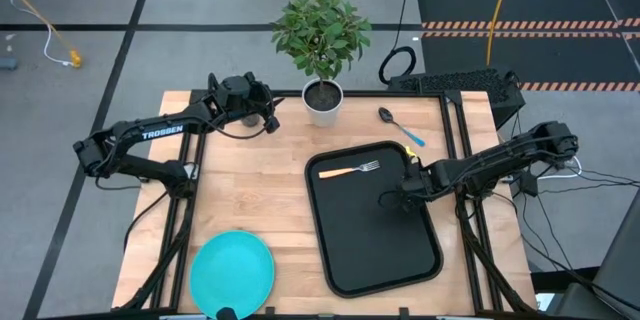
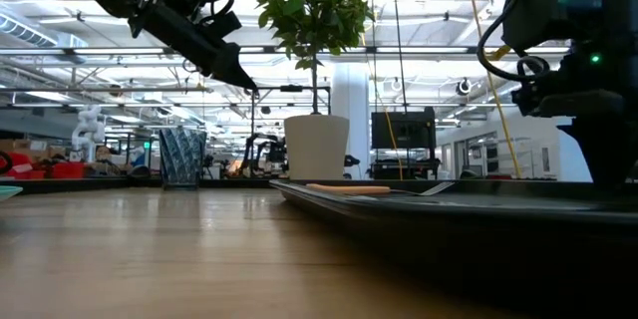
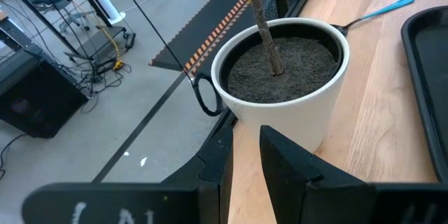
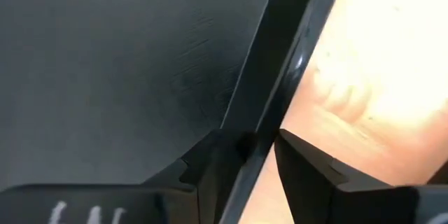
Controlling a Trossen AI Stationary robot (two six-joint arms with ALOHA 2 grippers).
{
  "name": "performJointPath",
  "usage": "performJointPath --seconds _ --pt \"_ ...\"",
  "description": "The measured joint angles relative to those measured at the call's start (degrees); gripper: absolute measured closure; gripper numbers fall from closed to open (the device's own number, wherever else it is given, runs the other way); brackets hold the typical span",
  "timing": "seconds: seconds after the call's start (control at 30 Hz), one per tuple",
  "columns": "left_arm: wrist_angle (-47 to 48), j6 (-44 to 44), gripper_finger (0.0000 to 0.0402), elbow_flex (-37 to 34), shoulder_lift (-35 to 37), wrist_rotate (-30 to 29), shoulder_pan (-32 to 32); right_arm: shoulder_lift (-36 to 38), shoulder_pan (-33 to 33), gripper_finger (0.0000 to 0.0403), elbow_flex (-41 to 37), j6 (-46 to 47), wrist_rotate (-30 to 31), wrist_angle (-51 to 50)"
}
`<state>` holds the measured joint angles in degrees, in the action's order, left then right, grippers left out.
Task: Pick and place plate/cup/fork/spoon on tray
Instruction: Move the black tray to the center of the table
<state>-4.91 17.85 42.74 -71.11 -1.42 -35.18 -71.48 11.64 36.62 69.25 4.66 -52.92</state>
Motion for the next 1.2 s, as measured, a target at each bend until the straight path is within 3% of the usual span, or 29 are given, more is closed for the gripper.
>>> performJointPath --seconds 0.33,0.67,1.2 --pt "-0.1 -0.1 0.0325 0.0 0.0 0.0 0.0 -1.4 0.0 0.0372 0.2 -2.5 0.2 1.5" --pt "-0.1 -0.3 0.0325 0.0 0.0 0.0 0.0 -1.4 -0.8 0.0377 0.1 -8.4 1.6 2.4" --pt "-1.0 -1.0 0.0325 0.0 0.0 0.0 0.0 -1.5 -9.0 0.0400 0.1 -26.3 3.0 12.5"
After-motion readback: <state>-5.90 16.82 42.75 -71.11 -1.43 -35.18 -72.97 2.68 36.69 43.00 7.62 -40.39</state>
